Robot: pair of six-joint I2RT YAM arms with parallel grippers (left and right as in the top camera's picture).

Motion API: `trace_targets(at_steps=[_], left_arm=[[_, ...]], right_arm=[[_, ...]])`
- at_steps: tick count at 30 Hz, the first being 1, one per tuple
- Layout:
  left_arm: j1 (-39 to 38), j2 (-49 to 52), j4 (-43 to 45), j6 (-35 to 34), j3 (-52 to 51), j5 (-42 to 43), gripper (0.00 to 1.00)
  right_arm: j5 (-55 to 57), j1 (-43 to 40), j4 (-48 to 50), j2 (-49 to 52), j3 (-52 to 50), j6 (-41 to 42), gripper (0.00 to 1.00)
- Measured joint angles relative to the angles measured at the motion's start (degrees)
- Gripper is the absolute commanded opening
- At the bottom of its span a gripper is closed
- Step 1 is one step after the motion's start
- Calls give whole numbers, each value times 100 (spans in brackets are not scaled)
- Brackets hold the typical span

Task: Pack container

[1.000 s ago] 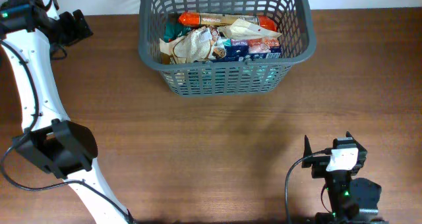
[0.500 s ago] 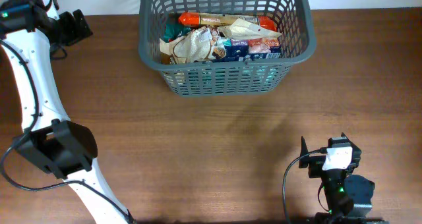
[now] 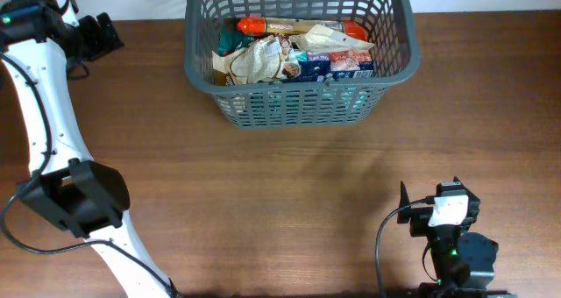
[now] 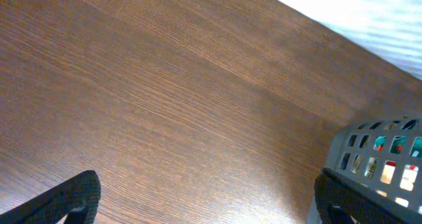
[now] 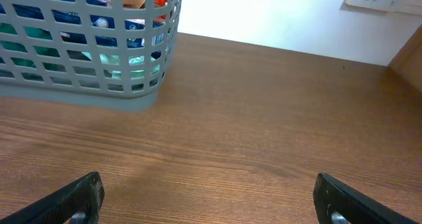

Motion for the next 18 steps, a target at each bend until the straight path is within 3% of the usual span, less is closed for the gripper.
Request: trace_targets(at_steps=[11,18], left_arm=[[-44,-20,0,0,0,0,99],[-555,-581,-2,0,-15,-20,99]], right_arm=[[0,0,0,0,0,2,99],[0,0,0,0,0,2,99]])
